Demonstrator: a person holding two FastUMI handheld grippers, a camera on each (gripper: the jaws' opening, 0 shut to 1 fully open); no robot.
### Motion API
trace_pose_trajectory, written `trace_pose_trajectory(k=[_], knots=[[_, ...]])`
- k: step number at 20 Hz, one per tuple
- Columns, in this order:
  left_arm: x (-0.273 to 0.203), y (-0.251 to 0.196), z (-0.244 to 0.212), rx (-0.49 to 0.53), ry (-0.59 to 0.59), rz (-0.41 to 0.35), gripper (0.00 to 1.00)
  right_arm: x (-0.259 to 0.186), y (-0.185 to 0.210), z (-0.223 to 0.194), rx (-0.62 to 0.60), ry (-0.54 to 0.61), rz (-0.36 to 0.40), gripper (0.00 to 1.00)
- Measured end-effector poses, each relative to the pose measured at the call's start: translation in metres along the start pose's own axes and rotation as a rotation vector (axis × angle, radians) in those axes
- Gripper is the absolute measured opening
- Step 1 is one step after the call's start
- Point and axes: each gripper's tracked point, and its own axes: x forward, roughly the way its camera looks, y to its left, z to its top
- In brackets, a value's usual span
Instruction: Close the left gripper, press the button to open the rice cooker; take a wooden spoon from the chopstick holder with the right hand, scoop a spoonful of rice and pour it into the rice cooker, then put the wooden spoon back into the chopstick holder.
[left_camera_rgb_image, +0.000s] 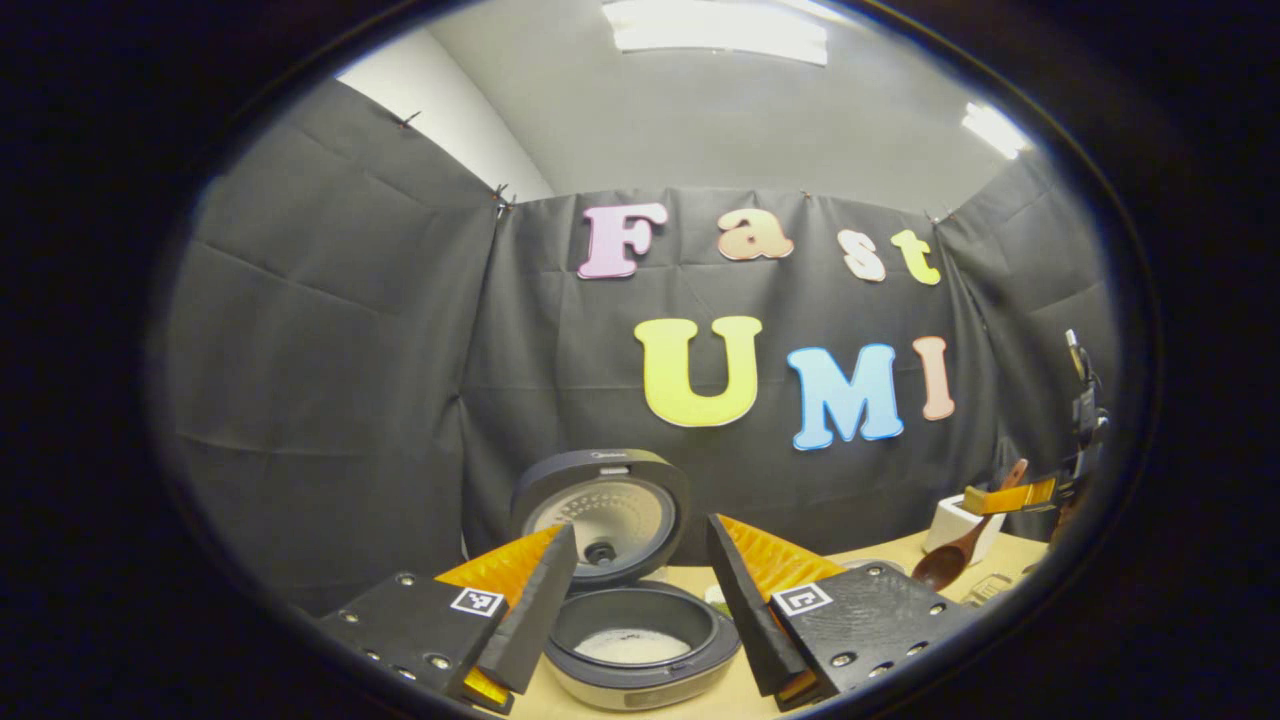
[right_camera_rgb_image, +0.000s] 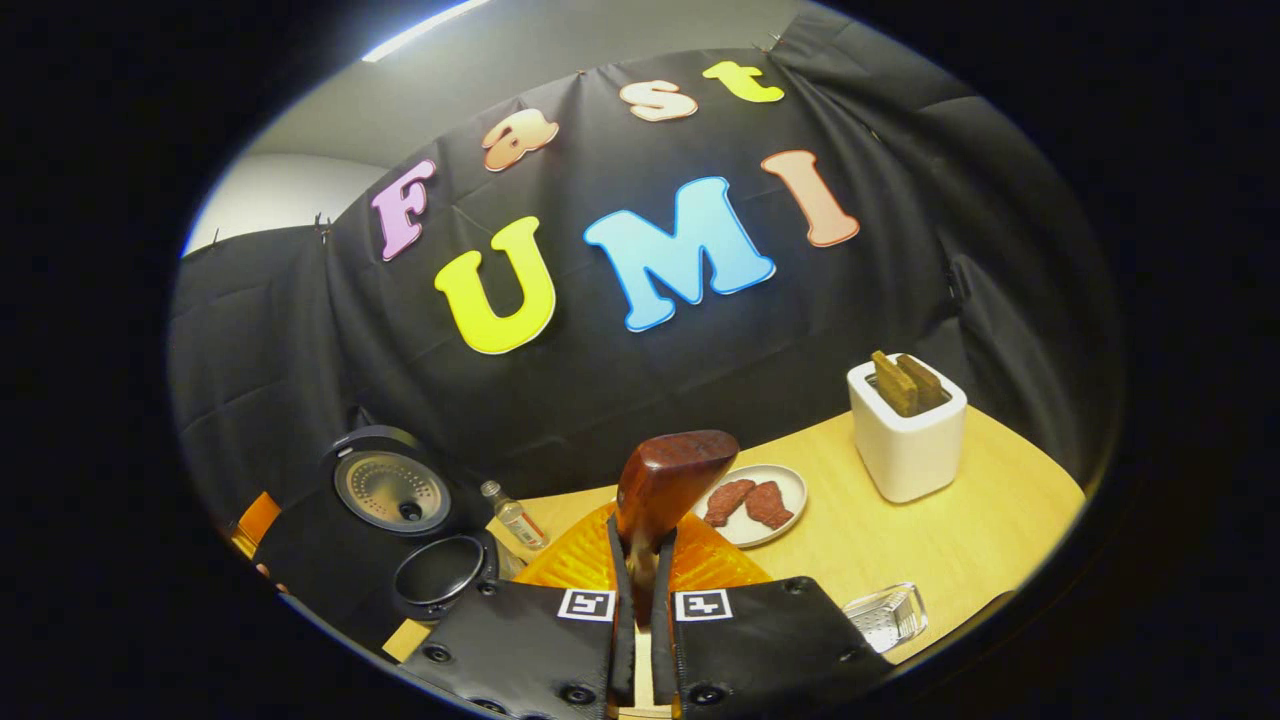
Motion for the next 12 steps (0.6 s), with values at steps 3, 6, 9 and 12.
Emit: trace_pose_trajectory(k=[3, 6, 9, 12], knots=[[0.002, -0.02, 0.002, 0.001, -0.002, -0.026, 0.82, -0.016, -0.029, 0.004, 0.014, -0.009, -0.043, 0.08], [0.003, -0.041, 0.005, 0.005, -0.005, -0.057, 0.82, -0.028, -0.06, 0.006, 0.024, -0.019, -0.087, 0.08], [0.004, -0.061, 0.007, 0.011, -0.005, -0.084, 0.82, -0.04, -0.088, 0.005, 0.027, -0.021, -0.131, 0.08], [0.004, -0.077, 0.01, 0.018, -0.009, -0.107, 0.81, -0.053, -0.112, 0.005, 0.028, -0.014, -0.166, 0.08]])
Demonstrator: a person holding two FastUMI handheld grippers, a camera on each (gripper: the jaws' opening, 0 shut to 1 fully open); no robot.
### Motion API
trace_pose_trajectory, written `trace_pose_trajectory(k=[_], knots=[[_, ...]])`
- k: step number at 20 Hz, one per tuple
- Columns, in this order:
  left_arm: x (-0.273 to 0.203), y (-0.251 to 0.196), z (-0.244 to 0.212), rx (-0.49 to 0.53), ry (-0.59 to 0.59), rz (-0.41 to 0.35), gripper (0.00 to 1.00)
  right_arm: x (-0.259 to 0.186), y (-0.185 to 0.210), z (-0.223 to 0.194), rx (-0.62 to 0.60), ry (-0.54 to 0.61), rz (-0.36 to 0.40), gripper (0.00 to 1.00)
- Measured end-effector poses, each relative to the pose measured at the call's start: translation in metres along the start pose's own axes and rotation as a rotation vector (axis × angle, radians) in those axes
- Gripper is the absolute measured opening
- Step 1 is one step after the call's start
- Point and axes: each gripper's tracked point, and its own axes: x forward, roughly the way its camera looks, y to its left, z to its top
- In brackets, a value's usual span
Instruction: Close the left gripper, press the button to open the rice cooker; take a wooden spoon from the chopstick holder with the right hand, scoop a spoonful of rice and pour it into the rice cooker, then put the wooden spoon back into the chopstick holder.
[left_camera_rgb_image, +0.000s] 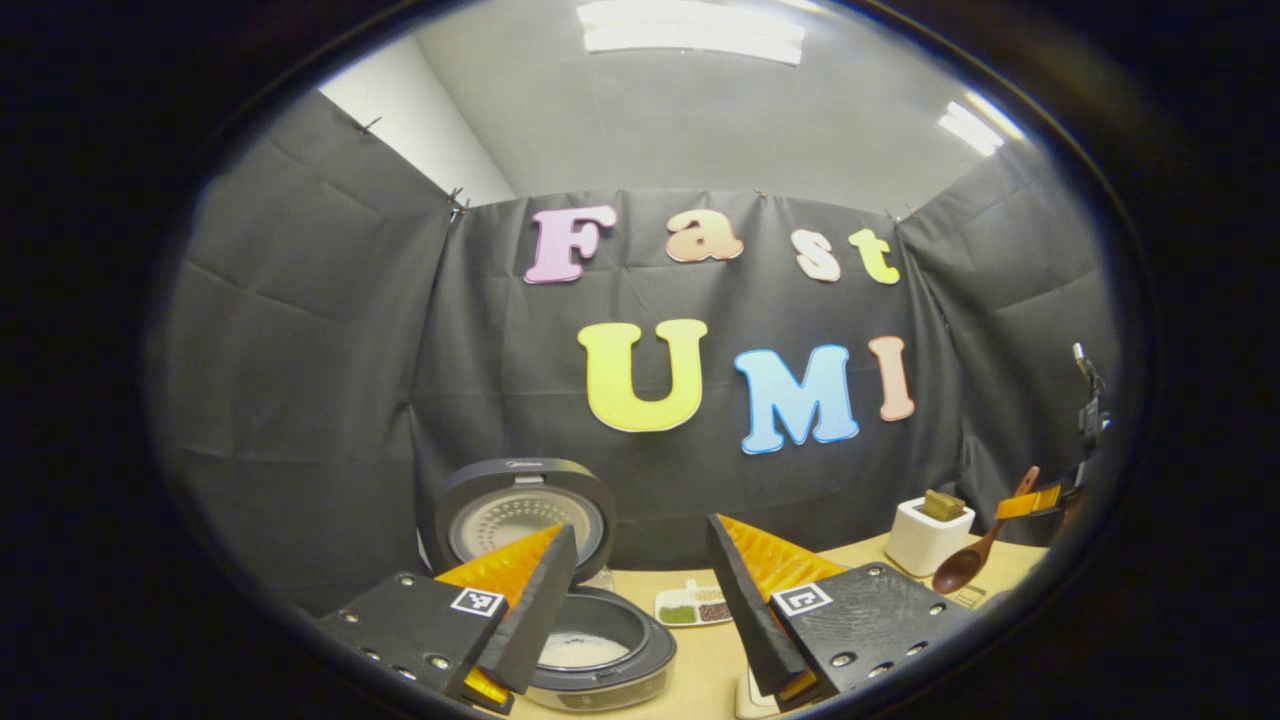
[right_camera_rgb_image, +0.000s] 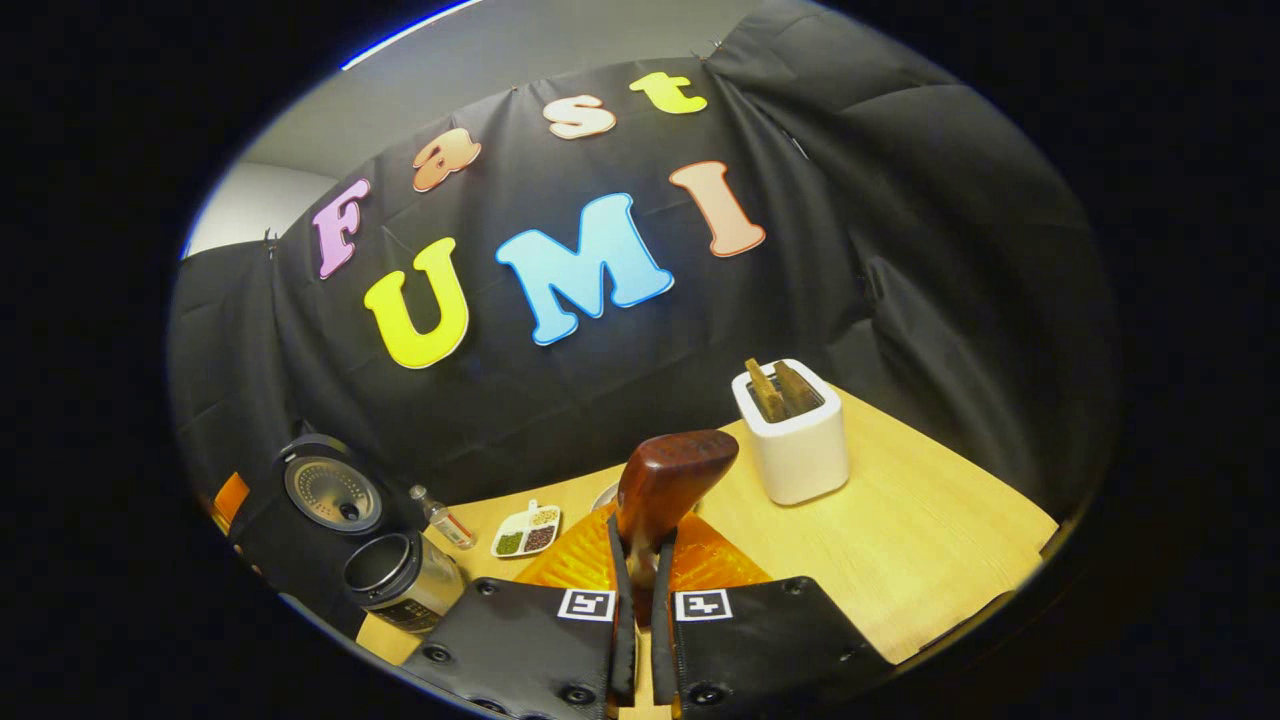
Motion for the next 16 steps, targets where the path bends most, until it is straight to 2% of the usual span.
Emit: trace_pose_trajectory(k=[4, 9, 16], knots=[[-0.001, -0.018, 0.004, 0.004, -0.004, -0.018, 0.82, -0.006, -0.025, -0.009, -0.004, 0.02, -0.035, 0.08], [-0.007, -0.026, 0.004, 0.014, -0.001, -0.016, 0.81, 0.001, -0.051, -0.043, -0.034, 0.084, -0.074, 0.08], [-0.016, -0.011, 0.006, 0.022, 0.001, 0.029, 0.81, 0.013, -0.057, -0.089, -0.021, 0.195, -0.057, 0.11]])
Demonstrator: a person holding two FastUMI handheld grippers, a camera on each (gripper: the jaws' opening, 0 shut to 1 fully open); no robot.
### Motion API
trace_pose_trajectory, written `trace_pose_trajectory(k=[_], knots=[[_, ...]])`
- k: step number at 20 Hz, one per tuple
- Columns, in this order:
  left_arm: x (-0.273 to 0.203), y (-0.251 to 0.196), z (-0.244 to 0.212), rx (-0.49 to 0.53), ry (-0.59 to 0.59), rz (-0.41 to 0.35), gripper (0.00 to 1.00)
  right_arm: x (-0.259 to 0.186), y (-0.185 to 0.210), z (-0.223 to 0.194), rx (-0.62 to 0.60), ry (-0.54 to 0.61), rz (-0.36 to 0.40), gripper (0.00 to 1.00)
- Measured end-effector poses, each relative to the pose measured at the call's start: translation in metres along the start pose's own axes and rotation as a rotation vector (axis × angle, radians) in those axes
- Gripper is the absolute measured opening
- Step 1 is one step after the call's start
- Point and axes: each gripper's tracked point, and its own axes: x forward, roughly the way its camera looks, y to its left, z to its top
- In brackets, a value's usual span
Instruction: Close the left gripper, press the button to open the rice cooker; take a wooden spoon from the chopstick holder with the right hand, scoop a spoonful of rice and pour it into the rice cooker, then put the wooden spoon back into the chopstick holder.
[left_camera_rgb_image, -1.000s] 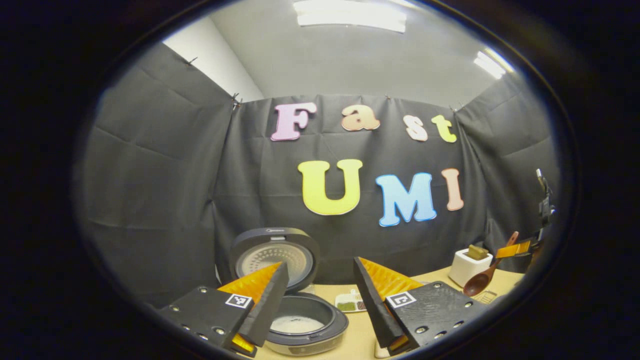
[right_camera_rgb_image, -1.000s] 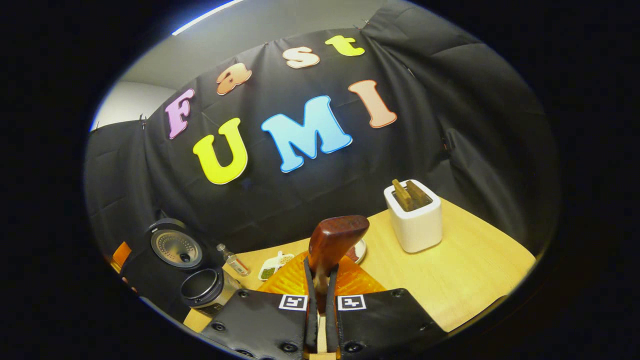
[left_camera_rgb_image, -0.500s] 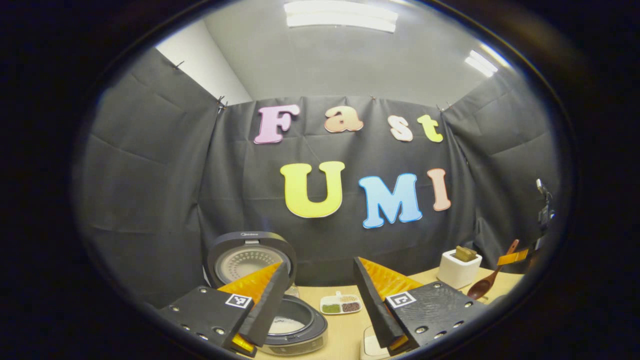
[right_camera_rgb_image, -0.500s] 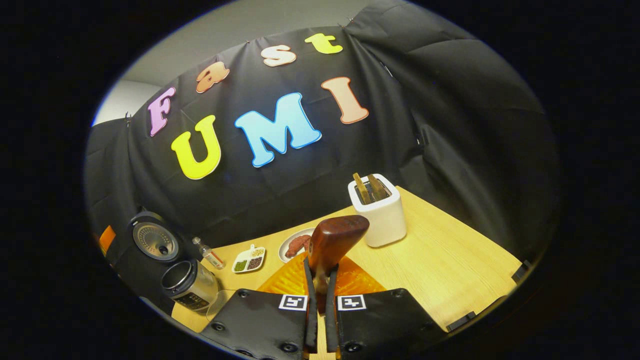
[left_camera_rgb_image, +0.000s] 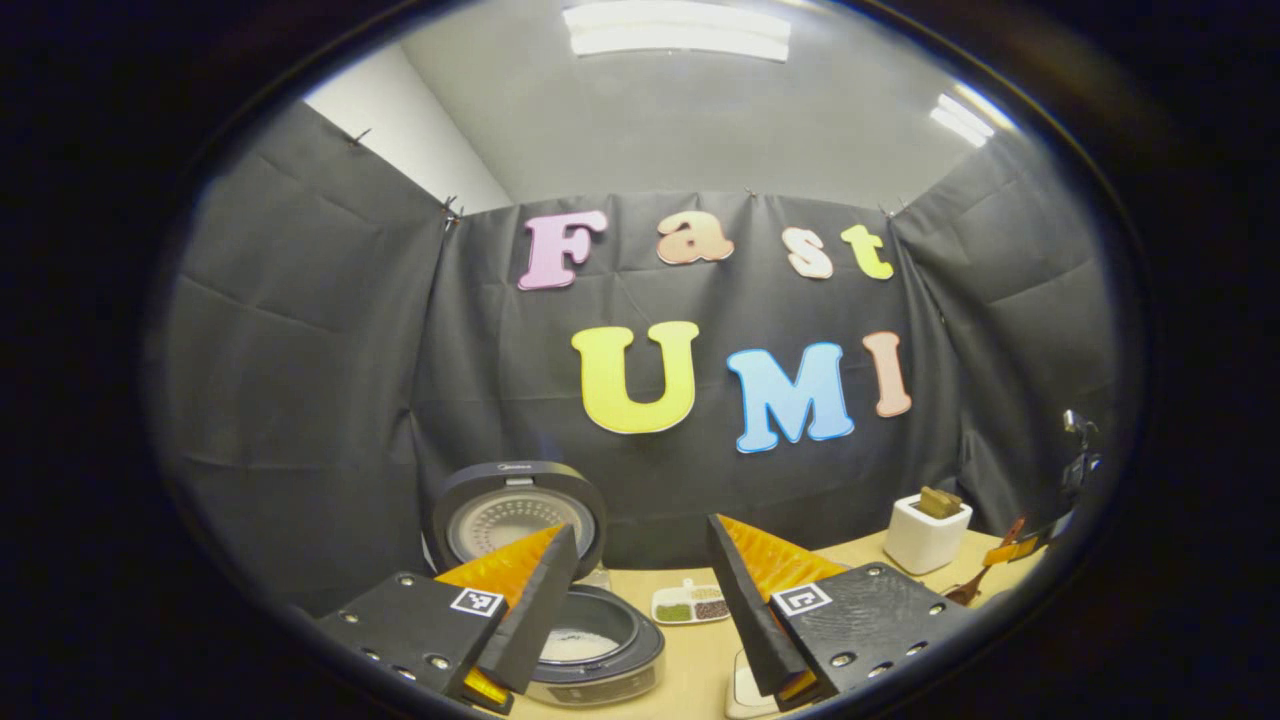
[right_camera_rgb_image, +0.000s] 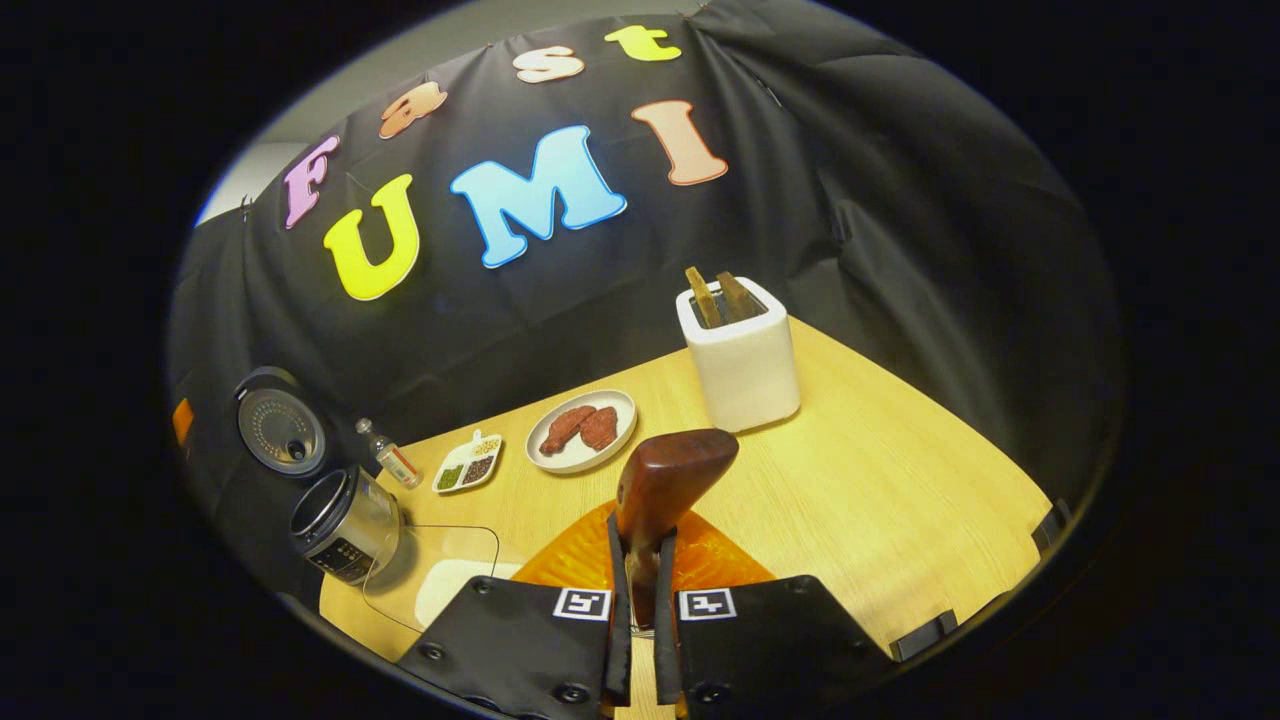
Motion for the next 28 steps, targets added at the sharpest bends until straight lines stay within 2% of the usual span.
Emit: trace_pose_trajectory(k=[2, 4, 7, 9, 10, 16, 22, 28], knots=[[0.0, 0.005, 0.0, 0.001, 0.002, 0.012, 0.81, 0.001, 0.005, 0.001, 0.01, 0.001, 0.014, 0.18], [0.003, 0.011, 0.001, 0.002, 0.0, 0.023, 0.81, -0.005, 0.002, 0.015, 0.003, -0.043, 0.008, 0.31], [0.012, 0.02, 0.005, 0.01, -0.01, 0.034, 0.82, -0.018, -0.009, 0.047, -0.064, -0.138, -0.051, 0.92], [0.025, 0.028, 0.01, 0.019, -0.015, 0.044, 0.81, -0.036, -0.003, 0.069, -0.116, -0.2, -0.074, 0.92], [0.033, 0.033, 0.013, 0.024, -0.017, 0.049, 0.81, -0.045, 0.001, 0.079, -0.141, -0.229, -0.083, 0.98], [0.092, 0.068, 0.034, 0.038, -0.04, 0.058, 0.81, -0.074, 0.031, 0.111, -0.236, -0.345, -0.116, 0.98], [0.164, 0.113, 0.042, 0.065, -0.053, 0.085, 0.81, -0.073, 0.059, 0.104, -0.272, -0.369, -0.144, 0.98], [0.232, 0.156, 0.004, 0.043, 0.026, 0.117, 0.81, -0.064, 0.089, 0.092, -0.281, -0.35, -0.161, 0.98]])
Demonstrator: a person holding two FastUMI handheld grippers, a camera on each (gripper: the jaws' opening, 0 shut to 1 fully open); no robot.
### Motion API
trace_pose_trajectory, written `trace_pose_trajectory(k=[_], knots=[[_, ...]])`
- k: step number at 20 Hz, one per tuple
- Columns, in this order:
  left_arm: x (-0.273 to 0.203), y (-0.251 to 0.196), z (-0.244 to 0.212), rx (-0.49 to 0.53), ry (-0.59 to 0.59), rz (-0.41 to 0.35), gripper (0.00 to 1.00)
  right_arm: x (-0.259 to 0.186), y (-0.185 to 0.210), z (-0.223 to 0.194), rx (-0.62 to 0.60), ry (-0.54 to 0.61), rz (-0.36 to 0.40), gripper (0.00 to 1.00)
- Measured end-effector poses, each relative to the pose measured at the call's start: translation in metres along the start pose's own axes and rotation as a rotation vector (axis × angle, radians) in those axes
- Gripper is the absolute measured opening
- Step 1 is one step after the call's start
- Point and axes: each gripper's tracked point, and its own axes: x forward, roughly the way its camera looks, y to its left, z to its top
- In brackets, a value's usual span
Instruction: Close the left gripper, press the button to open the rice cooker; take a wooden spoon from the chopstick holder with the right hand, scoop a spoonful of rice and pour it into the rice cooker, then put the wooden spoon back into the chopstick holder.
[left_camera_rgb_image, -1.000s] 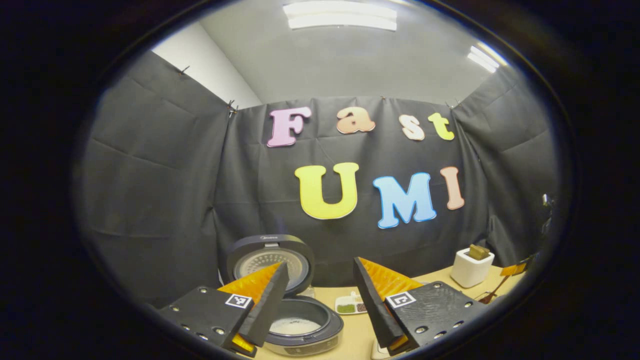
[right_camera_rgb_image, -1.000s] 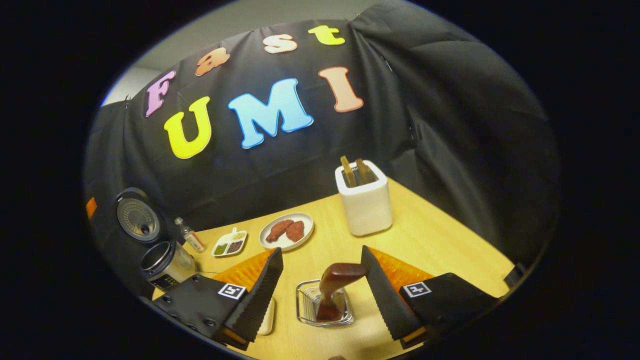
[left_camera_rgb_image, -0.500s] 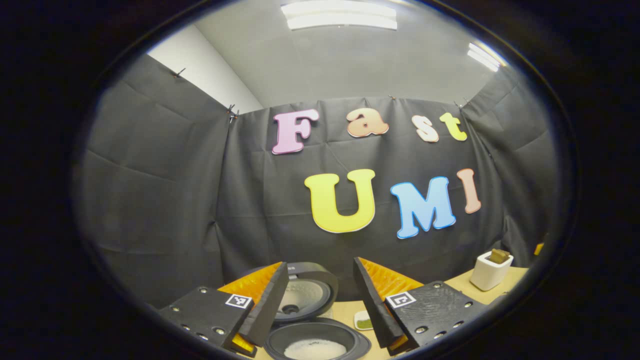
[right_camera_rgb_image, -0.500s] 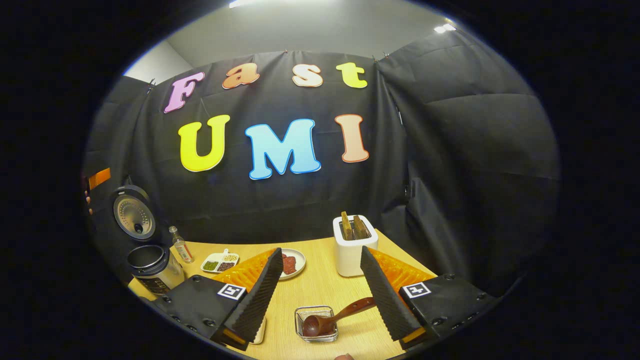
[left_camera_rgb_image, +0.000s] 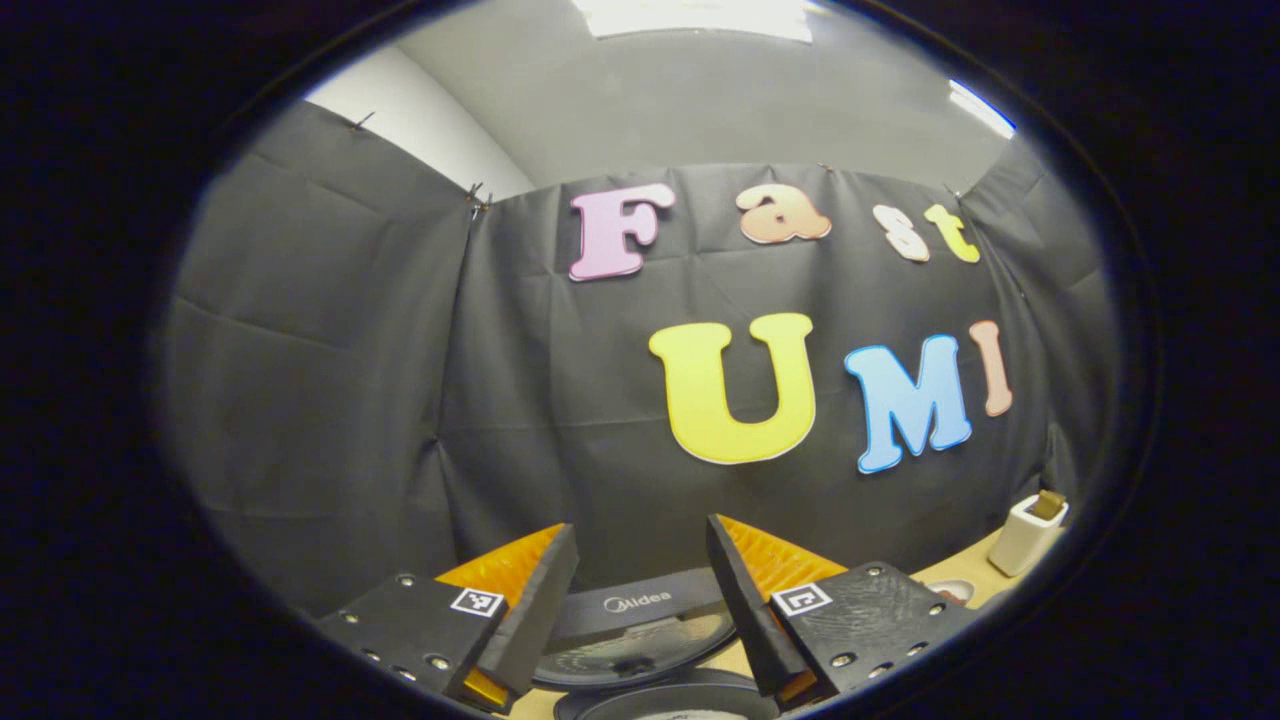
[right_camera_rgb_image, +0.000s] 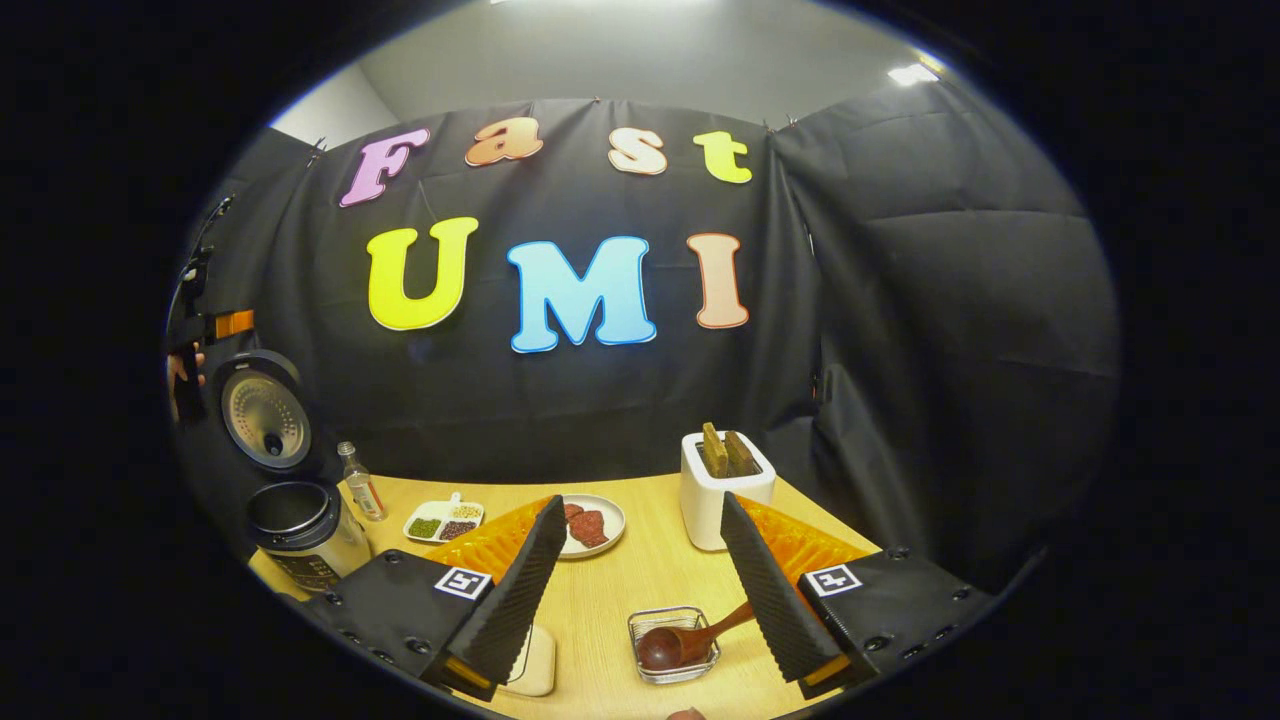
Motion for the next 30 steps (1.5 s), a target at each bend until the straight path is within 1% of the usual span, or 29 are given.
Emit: trace_pose_trajectory(k=[4, 5, 7, 10, 20, 30], knots=[[0.023, 0.008, -0.036, -0.005, 0.073, 0.009, 0.81, -0.001, 0.011, 0.0, -0.017, 0.01, -0.001, 0.98], [0.025, 0.008, -0.038, -0.01, 0.072, 0.016, 0.81, 0.0, 0.012, 0.002, -0.022, 0.01, 0.002, 0.98], [0.026, 0.006, -0.039, -0.001, 0.067, 0.021, 0.84, 0.0, 0.01, -0.003, -0.034, 0.009, 0.006, 0.98], [0.018, 0.002, -0.04, -0.011, 0.076, 0.023, 0.84, 0.0, 0.012, -0.001, -0.035, 0.005, 0.022, 0.98], [-0.053, -0.025, -0.058, -0.032, 0.122, 0.012, 0.85, -0.006, 0.001, 0.008, -0.054, -0.012, 0.095, 0.98], [-0.12, -0.055, -0.104, -0.058, 0.215, 0.018, 0.84, -0.016, -0.026, 0.012, -0.075, -0.017, 0.144, 0.98]])
